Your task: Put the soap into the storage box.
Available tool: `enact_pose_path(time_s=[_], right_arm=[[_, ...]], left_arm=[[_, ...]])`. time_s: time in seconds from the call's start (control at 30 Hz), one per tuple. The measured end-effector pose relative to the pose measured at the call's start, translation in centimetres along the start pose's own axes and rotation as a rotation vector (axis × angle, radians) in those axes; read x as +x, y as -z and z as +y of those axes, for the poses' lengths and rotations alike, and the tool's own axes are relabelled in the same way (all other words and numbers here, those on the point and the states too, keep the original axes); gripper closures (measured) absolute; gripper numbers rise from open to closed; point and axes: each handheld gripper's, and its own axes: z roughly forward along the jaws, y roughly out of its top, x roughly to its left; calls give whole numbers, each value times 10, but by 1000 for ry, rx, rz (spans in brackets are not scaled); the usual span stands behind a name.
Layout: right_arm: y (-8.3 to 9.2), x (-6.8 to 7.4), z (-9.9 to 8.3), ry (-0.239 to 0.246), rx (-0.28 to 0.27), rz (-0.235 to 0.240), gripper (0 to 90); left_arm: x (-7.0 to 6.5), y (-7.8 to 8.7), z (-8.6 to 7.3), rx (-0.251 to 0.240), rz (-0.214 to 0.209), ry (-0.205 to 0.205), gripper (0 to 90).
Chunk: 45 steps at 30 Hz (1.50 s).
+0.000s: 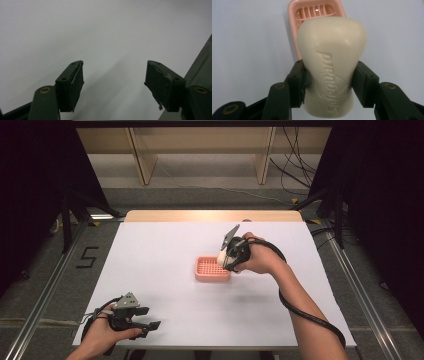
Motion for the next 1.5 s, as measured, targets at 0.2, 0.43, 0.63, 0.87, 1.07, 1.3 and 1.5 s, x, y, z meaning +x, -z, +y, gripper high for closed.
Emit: enact_pose_path(time_s=[0.2,0.43,0.63,0.87,1.07,1.3,1.5], right_arm=[[-1,-2,2,3,9,7,506],[-3,-4,6,25,1,5,506],[-3,-5,9,17,9,4,506],[-4,-6,13,15,9,-3,506],[-5,-7,16,23,13,15,506],[-7,-7,19,0,30,13,506],[-9,-10,21,49,10,19,506]], left_arm=[[0,0,0,0,0,0,304],[0,0,0,-1,-1,-1,304],[0,0,0,-2,-1,0,304],[0,0,0,-2,-2,0,304],[0,0,0,-2,-2,0,304],[0,0,0,-4,-1,1,304],[0,1,0,0,-1,1,304]])
